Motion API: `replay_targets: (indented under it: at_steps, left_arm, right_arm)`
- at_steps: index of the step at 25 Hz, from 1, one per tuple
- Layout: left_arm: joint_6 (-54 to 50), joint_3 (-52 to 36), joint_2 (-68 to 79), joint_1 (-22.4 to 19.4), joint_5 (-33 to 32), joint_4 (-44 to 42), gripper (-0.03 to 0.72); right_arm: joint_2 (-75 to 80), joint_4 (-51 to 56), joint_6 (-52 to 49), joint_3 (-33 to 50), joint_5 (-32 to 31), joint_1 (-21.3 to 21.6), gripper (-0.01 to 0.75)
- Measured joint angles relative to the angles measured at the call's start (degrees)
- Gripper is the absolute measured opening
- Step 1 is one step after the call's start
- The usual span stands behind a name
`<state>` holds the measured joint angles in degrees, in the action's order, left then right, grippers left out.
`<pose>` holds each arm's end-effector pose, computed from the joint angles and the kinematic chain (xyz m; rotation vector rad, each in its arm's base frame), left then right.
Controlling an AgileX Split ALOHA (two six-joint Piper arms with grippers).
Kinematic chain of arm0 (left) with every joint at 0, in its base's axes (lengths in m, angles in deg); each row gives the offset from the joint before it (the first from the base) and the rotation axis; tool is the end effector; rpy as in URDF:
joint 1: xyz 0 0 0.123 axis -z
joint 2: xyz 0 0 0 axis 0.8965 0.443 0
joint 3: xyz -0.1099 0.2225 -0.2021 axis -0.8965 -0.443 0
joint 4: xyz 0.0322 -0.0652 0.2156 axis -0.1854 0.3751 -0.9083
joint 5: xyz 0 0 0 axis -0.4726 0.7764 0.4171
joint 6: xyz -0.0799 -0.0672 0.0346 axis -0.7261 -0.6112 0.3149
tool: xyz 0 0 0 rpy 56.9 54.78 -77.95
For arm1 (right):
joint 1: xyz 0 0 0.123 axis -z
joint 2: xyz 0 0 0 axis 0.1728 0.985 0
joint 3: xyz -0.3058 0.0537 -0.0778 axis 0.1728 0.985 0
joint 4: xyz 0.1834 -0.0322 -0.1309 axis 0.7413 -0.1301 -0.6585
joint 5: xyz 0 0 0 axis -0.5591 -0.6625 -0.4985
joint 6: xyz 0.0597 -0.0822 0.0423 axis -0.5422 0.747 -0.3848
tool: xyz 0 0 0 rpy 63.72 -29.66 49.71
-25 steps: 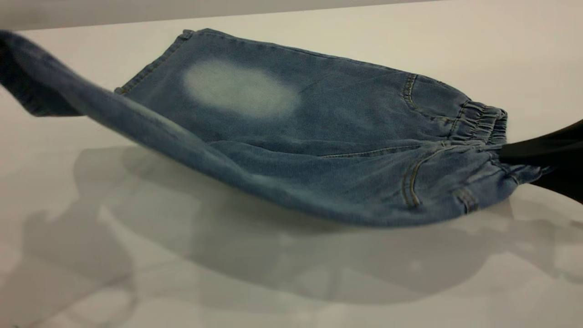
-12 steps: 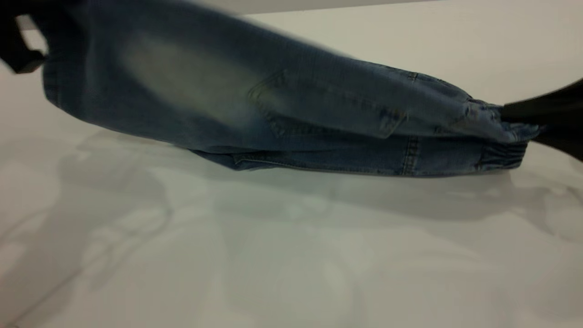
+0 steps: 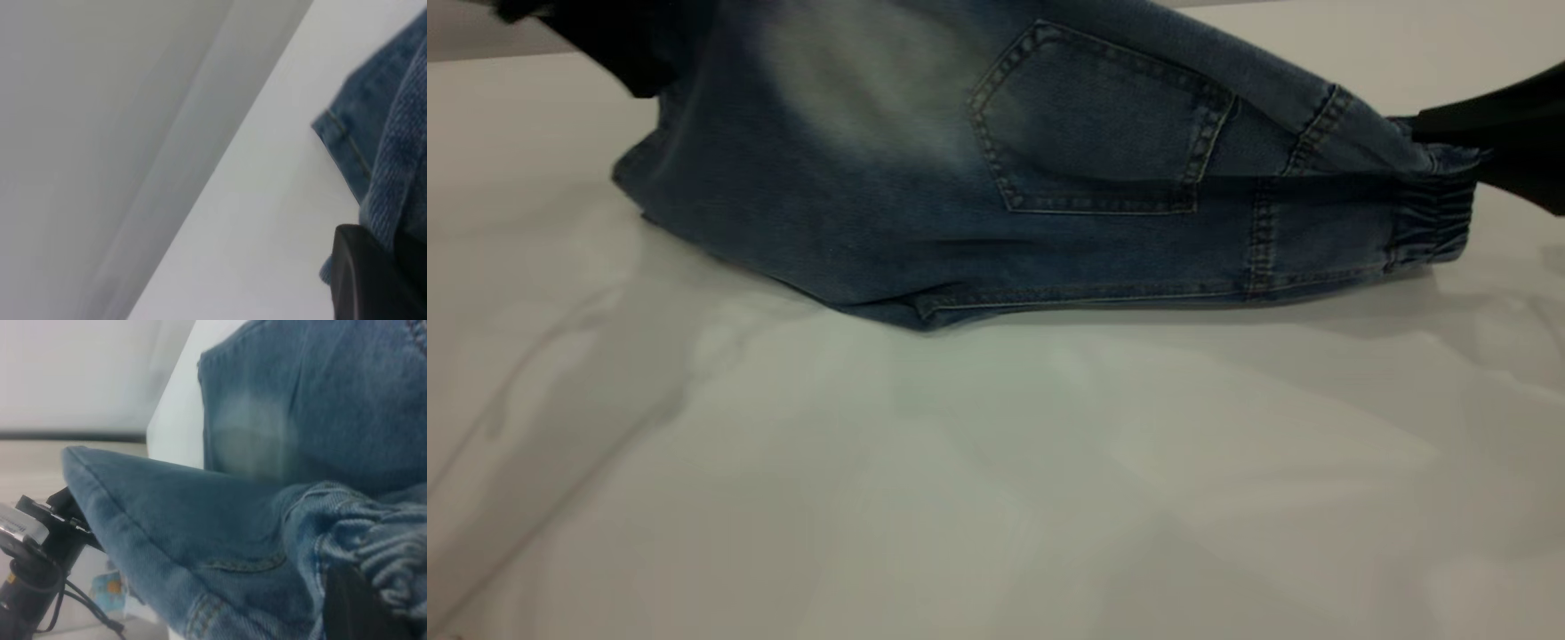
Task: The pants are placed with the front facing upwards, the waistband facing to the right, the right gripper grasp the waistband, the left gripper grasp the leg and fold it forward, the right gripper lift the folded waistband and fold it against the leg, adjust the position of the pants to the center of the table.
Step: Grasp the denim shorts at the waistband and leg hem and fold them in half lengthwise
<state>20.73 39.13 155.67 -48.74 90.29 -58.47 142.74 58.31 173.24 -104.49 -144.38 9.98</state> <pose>0.3877 -0.0837 0.1924 1.1010 1.8504 0.5695 0.3068 -0.0038 0.1186 0.5747 2.2197 1.5387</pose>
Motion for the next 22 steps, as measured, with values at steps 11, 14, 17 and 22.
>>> replay_targets:
  at_steps: [11, 14, 17, 22]
  left_arm:
    - [0.1, 7.5, 6.7, 0.0, -3.4, 0.0, 0.053]
    - [0.1, 7.5, 7.6, 0.0, -3.3, 0.0, 0.053]
    - [0.1, 7.5, 8.6, 0.0, -3.4, 0.0, 0.053]
    - [0.1, 7.5, 9.4, 0.0, -3.0, 0.0, 0.053]
  right_arm:
    - [0.1, 0.2, -4.4, -3.2, 5.8, 0.0, 0.144]
    - [0.1, 0.2, -5.3, -3.3, 5.7, 0.0, 0.258]
    - [0.1, 0.3, -6.0, -3.8, 5.6, 0.0, 0.360]
    - [0.1, 0.2, -7.0, -3.8, 5.2, 0.0, 0.430]
